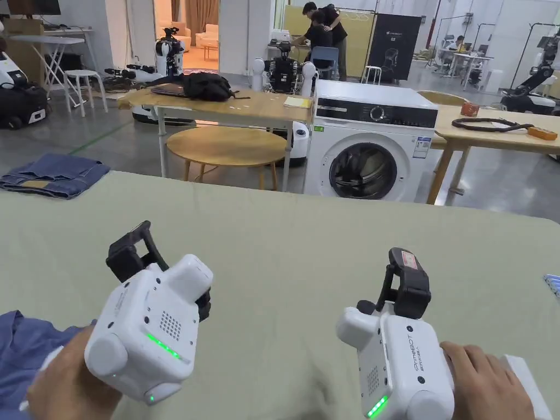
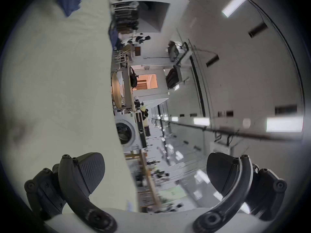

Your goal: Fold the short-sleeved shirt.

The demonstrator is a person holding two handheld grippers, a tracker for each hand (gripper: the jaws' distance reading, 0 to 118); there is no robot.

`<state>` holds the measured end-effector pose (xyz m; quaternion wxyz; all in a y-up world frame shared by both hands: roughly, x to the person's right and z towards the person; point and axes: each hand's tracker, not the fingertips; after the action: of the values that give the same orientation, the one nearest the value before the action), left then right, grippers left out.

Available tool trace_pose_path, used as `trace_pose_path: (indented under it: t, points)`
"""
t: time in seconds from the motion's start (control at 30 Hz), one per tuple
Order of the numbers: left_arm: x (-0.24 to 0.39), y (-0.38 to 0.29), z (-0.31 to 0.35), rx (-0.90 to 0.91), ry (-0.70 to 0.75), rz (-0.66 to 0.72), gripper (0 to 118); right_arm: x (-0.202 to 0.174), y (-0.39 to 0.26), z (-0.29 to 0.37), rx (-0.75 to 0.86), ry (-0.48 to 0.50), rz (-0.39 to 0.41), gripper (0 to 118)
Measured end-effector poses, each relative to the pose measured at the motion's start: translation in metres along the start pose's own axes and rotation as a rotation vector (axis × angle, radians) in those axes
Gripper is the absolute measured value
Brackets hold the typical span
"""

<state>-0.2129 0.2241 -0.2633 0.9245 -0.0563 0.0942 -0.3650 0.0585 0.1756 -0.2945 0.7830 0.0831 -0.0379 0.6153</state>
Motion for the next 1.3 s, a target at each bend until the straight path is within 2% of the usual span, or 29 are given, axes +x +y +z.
trace_pose_path:
  t: [0.03,0.1,0.13,0.17,0.27,0.3,0.4,0.47,0.63,0.7,0.8,0.9,0.97,1.0,1.03,1.07,1.1,1.13,1.17,1.2,1.23,1.3]
  points:
    - [-0.004,0.001,0.0,-0.027,-0.023,0.118,113,0.005,0.003,0.0,-0.026,0.018,-0.098,118]
    - [-0.017,-0.01,-0.011,-0.035,-0.084,0.424,113,0.019,0.008,-0.003,-0.116,0.048,-0.386,118]
    - [-0.02,-0.014,-0.01,-0.015,-0.11,0.538,113,0.024,0.005,-0.007,-0.149,0.056,-0.512,118]
    - [-0.023,-0.021,-0.009,0.011,-0.141,0.657,113,0.03,0.002,-0.009,-0.184,0.073,-0.674,118]
    - [-0.021,-0.032,-0.006,0.048,-0.133,0.869,113,0.045,-0.009,-0.01,-0.26,0.118,-1.071,118]
    - [-0.021,-0.035,-0.006,0.052,-0.131,0.901,113,0.046,-0.014,-0.008,-0.26,0.131,-1.171,118]
    - [-0.017,-0.036,-0.003,0.05,-0.112,0.921,113,0.046,-0.022,-0.006,-0.285,0.131,-1.348,118]
    - [-0.014,-0.034,0.002,0.07,-0.106,0.904,113,0.046,-0.025,-0.004,-0.31,0.106,-1.381,118]
    - [-0.018,-0.026,0.007,0.081,-0.08,0.85,113,0.042,-0.023,-0.001,-0.277,0.095,-1.27,118]
    - [-0.021,-0.023,0.005,0.076,-0.068,0.839,112,0.042,-0.019,0.001,-0.255,0.144,-1.243,118]
    - [-0.024,-0.017,0.005,0.081,-0.064,0.812,112,0.042,-0.014,0.003,-0.253,0.12,-1.218,118]
    - [-0.025,-0.011,0.009,0.092,-0.05,0.791,112,0.043,-0.013,0.003,-0.253,0.112,-1.226,118]
    - [-0.023,-0.007,0.012,0.093,-0.028,0.775,112,0.045,-0.014,0.004,-0.259,0.096,-1.259,118]
    - [-0.022,-0.007,0.014,0.097,-0.02,0.767,109,0.046,-0.014,0.004,-0.257,0.095,-1.273,113]
    - [-0.021,-0.006,0.016,0.101,-0.017,0.761,100,0.046,-0.014,0.005,-0.256,0.091,-1.274,102]
    - [-0.019,-0.005,0.018,0.109,-0.025,0.75,84,0.047,-0.012,0.007,-0.256,0.081,-1.27,82]
    - [-0.018,-0.003,0.018,0.107,-0.027,0.731,53,0.047,-0.011,0.007,-0.257,0.069,-1.263,44]
    - [-0.016,-0.001,0.017,0.09,-0.026,0.714,27,0.047,-0.01,0.006,-0.272,0.058,-1.253,13]
    - [-0.016,0.0,0.016,0.075,-0.031,0.709,5,0.048,-0.009,0.005,-0.287,0.05,-1.253,5]
    - [-0.014,0.0,0.015,0.067,-0.035,0.711,0,0.048,-0.012,0.006,-0.282,0.053,-1.274,3]
    - [-0.013,0.0,0.016,0.066,-0.031,0.712,0,0.051,-0.015,0.007,-0.253,0.075,-1.315,0]
    - [-0.013,-0.002,0.017,0.083,-0.062,0.743,0,0.053,-0.015,0.007,-0.259,0.089,-1.303,0]
